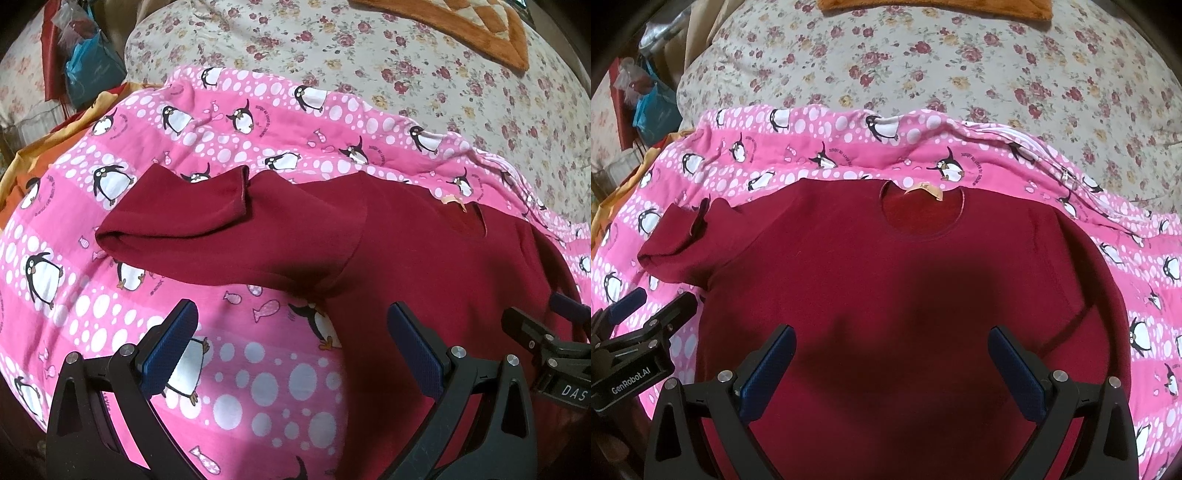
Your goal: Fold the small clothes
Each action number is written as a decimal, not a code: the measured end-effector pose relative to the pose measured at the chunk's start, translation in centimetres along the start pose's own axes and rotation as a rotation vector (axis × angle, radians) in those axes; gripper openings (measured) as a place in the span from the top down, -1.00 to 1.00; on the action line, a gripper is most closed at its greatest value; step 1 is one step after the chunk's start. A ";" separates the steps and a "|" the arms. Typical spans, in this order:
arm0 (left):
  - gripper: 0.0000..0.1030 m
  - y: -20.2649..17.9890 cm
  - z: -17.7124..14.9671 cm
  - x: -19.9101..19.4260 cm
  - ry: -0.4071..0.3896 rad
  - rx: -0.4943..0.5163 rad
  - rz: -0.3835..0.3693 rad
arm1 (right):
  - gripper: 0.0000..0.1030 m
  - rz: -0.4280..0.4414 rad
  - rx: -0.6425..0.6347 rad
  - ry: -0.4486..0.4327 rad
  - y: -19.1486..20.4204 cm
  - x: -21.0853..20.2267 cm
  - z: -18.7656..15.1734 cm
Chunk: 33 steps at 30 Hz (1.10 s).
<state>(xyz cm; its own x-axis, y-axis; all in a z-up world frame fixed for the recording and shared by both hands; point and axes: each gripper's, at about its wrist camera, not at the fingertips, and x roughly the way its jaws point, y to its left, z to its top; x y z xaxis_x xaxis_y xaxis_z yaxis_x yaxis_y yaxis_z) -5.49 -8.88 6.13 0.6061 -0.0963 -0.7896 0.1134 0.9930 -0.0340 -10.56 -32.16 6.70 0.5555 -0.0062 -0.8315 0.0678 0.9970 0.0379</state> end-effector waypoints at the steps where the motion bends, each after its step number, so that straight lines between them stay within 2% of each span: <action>1: -0.99 0.1 0.0 0.1 0.001 -0.002 0.002 | -1.00 0.000 -0.003 0.003 0.1 0.1 0.0; 12: -0.99 1.6 0.0 0.5 0.005 -0.023 0.016 | -1.00 0.006 -0.025 0.019 1.4 1.0 0.3; 17: -0.99 3.5 0.0 0.9 0.007 -0.058 0.048 | -1.00 0.043 -0.035 0.029 2.4 1.8 0.7; 23: -0.99 7.4 -0.1 2.0 0.008 -0.152 0.117 | -0.96 0.221 -0.028 0.054 4.7 3.3 2.4; 28: -0.99 10.1 -0.4 3.2 0.026 -0.241 0.141 | -0.78 0.364 -0.063 0.054 8.6 4.2 4.9; 32: -0.99 11.6 -0.9 3.9 0.049 -0.301 0.121 | -0.43 0.469 -0.115 0.081 12.6 5.3 6.7; 33: -0.99 11.8 -1.0 4.0 0.051 -0.306 0.118 | -0.39 0.491 -0.121 0.088 13.5 5.6 7.1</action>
<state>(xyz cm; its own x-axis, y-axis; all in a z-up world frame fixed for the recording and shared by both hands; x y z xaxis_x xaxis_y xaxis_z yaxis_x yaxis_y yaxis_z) -2.49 2.47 1.93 0.5596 0.0168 -0.8286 -0.2020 0.9724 -0.1166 -0.67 -19.29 6.46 0.4252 0.4664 -0.7757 -0.2829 0.8826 0.3756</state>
